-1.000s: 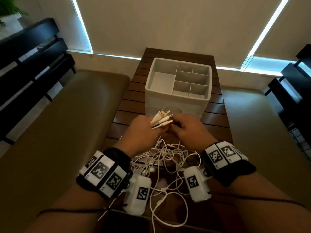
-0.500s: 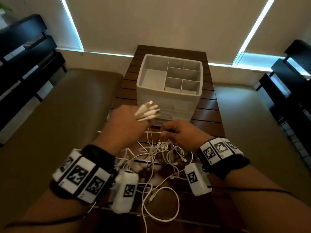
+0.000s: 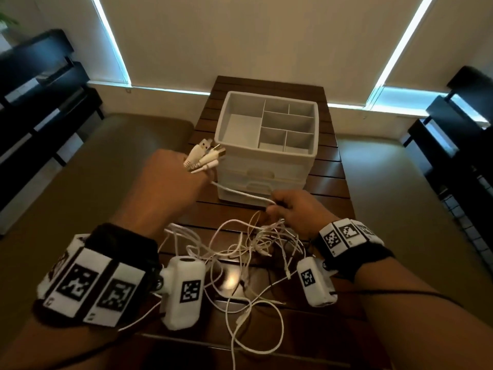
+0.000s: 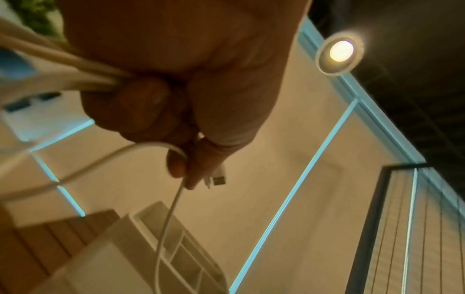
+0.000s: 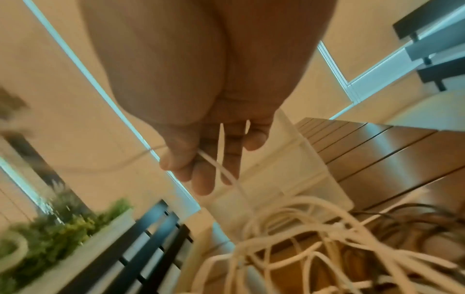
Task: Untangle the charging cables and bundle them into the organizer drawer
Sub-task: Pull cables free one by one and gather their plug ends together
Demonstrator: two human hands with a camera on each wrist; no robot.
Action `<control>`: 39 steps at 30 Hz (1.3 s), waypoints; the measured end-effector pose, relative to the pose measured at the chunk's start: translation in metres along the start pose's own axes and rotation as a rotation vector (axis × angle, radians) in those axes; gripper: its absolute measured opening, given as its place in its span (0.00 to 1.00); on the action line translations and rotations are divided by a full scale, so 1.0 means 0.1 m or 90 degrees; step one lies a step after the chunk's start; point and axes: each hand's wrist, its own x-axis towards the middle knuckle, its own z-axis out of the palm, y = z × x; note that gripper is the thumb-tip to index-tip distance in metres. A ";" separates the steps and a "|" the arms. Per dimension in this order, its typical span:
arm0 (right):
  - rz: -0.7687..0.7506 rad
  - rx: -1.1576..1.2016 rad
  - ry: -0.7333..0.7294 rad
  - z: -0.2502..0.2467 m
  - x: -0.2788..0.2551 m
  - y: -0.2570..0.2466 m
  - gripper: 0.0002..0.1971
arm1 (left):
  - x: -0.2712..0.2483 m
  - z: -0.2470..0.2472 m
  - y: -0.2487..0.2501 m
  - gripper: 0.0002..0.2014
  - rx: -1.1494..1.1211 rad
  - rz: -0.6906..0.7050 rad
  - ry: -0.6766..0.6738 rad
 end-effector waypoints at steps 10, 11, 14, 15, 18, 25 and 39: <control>-0.154 0.026 0.080 -0.13 0.03 -0.44 0.15 | -0.01 0.49 0.05 0.10 0.029 0.111 -0.115; -0.149 0.023 0.076 -0.13 0.03 -0.41 0.11 | 0.01 0.48 0.03 0.11 0.017 0.104 -0.107; -0.061 -0.001 0.035 -0.09 0.04 -0.08 0.06 | 0.05 0.30 0.05 0.16 -0.072 0.084 -0.025; -0.026 -0.007 0.031 -0.07 0.04 0.06 0.08 | 0.05 0.21 0.06 0.15 -0.101 0.080 -0.007; 0.034 0.015 0.097 -0.09 0.04 0.26 0.10 | 0.09 0.01 0.03 0.09 -0.048 0.075 -0.007; -0.122 -0.050 0.174 -0.20 0.06 -0.07 0.07 | 0.04 0.20 0.06 0.05 0.006 0.100 -0.040; 0.117 0.024 0.104 -0.10 0.07 0.37 0.08 | 0.04 -0.13 -0.06 0.15 -0.002 -0.011 -0.181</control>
